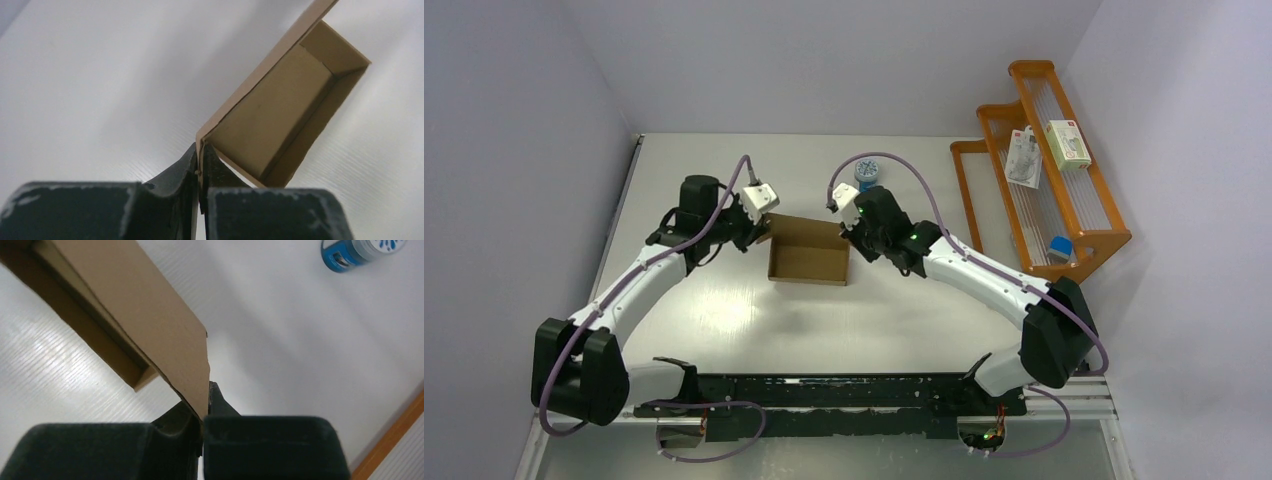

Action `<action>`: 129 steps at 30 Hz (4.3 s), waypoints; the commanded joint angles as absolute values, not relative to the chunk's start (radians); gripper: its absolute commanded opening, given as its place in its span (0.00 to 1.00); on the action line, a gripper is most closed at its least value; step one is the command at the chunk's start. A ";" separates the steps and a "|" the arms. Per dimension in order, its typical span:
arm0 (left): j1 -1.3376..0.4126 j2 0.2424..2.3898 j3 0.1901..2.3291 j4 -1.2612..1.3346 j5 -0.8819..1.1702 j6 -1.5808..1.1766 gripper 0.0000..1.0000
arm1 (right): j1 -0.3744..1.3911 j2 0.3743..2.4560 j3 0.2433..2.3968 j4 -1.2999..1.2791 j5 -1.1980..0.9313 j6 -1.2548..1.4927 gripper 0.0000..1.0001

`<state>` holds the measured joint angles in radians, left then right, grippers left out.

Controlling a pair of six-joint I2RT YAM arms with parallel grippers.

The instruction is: Fold the paper box

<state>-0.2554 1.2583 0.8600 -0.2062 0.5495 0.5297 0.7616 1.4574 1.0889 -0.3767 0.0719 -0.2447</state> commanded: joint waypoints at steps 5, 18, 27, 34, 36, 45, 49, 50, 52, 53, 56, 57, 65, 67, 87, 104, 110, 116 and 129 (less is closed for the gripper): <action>-0.385 1.263 0.830 -0.189 0.322 0.156 0.07 | 0.814 1.523 1.184 -0.368 0.182 -0.033 0.00; -0.470 1.314 0.856 -0.150 0.172 -0.306 0.12 | 0.853 1.565 1.214 -0.378 0.374 0.335 0.00; -0.491 1.340 0.825 -0.134 0.116 -0.567 0.12 | 0.886 1.543 1.148 -0.306 0.460 0.451 0.00; -0.535 1.402 0.856 -0.159 0.077 -0.677 0.13 | 0.913 1.519 1.074 -0.250 0.498 0.463 0.00; -0.555 1.404 0.857 -0.152 0.055 -0.684 0.13 | 0.917 1.508 1.050 -0.238 0.505 0.463 0.00; -0.607 1.375 0.840 -0.182 -0.039 -0.621 0.18 | 0.926 1.442 0.962 -0.179 0.491 0.441 0.13; -0.618 1.330 0.815 -0.179 -0.067 -0.599 0.18 | 0.927 1.383 0.940 -0.159 0.464 0.409 0.31; -0.621 1.322 0.805 -0.177 -0.078 -0.594 0.18 | 0.927 1.365 0.933 -0.151 0.452 0.400 0.34; -0.628 1.309 0.793 -0.172 -0.094 -0.575 0.18 | 0.926 1.328 0.921 -0.142 0.426 0.386 0.40; -0.632 1.305 0.788 -0.173 -0.105 -0.568 0.19 | 0.926 1.310 0.916 -0.139 0.415 0.379 0.43; -0.645 1.299 0.764 -0.152 -0.129 -0.550 0.19 | 0.925 1.266 0.904 -0.151 0.416 0.359 0.51; -0.651 1.299 0.756 -0.148 -0.138 -0.548 0.19 | 0.925 1.251 0.898 -0.154 0.418 0.357 0.53; -0.705 1.330 0.741 -0.126 -0.208 -0.572 0.18 | 0.914 1.230 0.821 -0.147 0.411 0.382 0.60; -0.714 1.332 0.742 -0.137 -0.250 -0.580 0.17 | 0.914 1.223 0.805 -0.136 0.392 0.386 0.61; -0.722 1.329 0.662 0.060 -0.538 -0.494 0.12 | 0.893 1.078 0.883 -0.117 0.304 0.223 0.79; -0.782 1.202 0.415 0.315 -0.528 -0.388 0.18 | 0.866 1.402 0.994 -0.075 0.304 0.206 0.69; -0.785 1.108 0.344 0.303 -0.497 -0.396 0.32 | 0.874 1.392 0.900 -0.067 0.275 0.243 0.67; -0.785 0.995 0.318 0.211 -0.437 -0.448 0.48 | 0.879 1.386 0.855 -0.062 0.281 0.252 0.67; -0.785 0.631 0.451 -0.397 -0.338 -0.687 0.62 | 0.882 1.410 0.827 -0.040 0.301 0.238 0.66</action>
<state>-0.7788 0.7219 0.3580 -0.1410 -0.3676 -0.5846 0.8772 1.4067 0.8314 -0.0708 0.2832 0.2417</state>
